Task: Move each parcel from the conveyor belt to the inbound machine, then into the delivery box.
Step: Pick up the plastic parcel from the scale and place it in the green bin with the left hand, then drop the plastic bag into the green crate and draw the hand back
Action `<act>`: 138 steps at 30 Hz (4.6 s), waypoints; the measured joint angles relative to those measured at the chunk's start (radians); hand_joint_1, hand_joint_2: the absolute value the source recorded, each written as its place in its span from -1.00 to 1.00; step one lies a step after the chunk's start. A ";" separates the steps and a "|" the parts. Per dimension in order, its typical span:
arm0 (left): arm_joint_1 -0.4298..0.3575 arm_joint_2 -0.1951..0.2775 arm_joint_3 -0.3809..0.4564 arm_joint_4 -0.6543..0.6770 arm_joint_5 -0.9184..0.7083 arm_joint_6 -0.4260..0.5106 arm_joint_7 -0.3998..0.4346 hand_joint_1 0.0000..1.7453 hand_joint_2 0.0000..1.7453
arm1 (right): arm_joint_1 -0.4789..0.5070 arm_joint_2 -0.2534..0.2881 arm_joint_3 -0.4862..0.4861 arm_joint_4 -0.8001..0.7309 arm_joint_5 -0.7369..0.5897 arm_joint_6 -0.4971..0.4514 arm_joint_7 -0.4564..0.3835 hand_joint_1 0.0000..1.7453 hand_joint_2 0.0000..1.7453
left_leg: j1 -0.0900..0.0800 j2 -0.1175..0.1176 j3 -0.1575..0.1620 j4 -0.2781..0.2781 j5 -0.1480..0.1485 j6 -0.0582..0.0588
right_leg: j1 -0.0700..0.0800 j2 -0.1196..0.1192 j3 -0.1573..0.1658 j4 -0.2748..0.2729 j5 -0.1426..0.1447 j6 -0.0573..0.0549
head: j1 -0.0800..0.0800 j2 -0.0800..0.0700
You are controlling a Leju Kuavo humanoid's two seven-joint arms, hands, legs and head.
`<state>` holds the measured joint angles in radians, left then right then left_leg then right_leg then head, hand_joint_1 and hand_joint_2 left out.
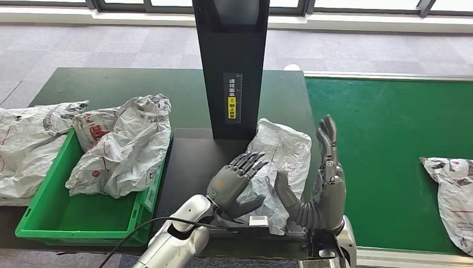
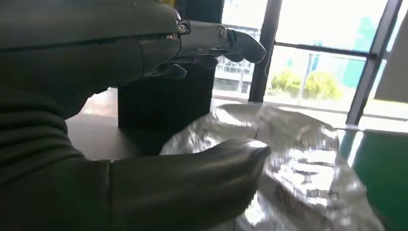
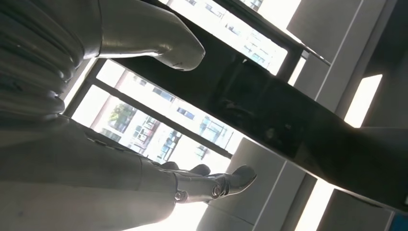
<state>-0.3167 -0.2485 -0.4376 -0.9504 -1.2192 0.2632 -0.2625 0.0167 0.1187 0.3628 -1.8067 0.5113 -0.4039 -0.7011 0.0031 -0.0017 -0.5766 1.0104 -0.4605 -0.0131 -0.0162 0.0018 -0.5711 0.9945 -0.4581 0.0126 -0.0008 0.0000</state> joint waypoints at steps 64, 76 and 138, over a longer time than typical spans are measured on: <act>-0.058 0.001 0.011 0.236 0.177 0.182 -0.174 1.00 1.00 | 0.046 -0.007 0.000 -0.049 0.015 -0.039 0.001 -1.00 1.00 | 0.001 0.001 0.006 -0.001 0.001 -0.002 | 0.001 0.000 0.005 0.001 0.000 -0.002 | 0.000 0.000; 0.170 0.019 0.142 -0.306 0.431 0.426 -0.374 1.00 1.00 | 0.052 -0.023 0.007 -0.052 -0.008 -0.062 0.001 -1.00 1.00 | 0.001 -0.002 0.000 -0.001 0.000 -0.002 | 0.001 -0.001 0.001 0.001 -0.001 -0.001 | 0.000 0.000; 0.081 0.110 0.650 -0.559 0.362 0.375 -0.266 1.00 1.00 | -0.040 -0.057 0.066 -0.007 -0.074 -0.073 0.001 -1.00 1.00 | 0.001 -0.003 -0.001 -0.001 0.001 -0.003 | 0.001 -0.002 -0.001 0.002 -0.002 -0.002 | 0.000 0.000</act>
<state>-0.2360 -0.1388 0.2128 -1.5094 -0.8576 0.6378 -0.5290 -0.0229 0.0618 0.4292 -1.8138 0.4377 -0.4768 -0.6996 0.0044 -0.0042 -0.5780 1.0092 -0.4595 -0.0158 -0.0148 -0.0003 -0.5725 0.9961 -0.4596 0.0104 -0.0011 0.0000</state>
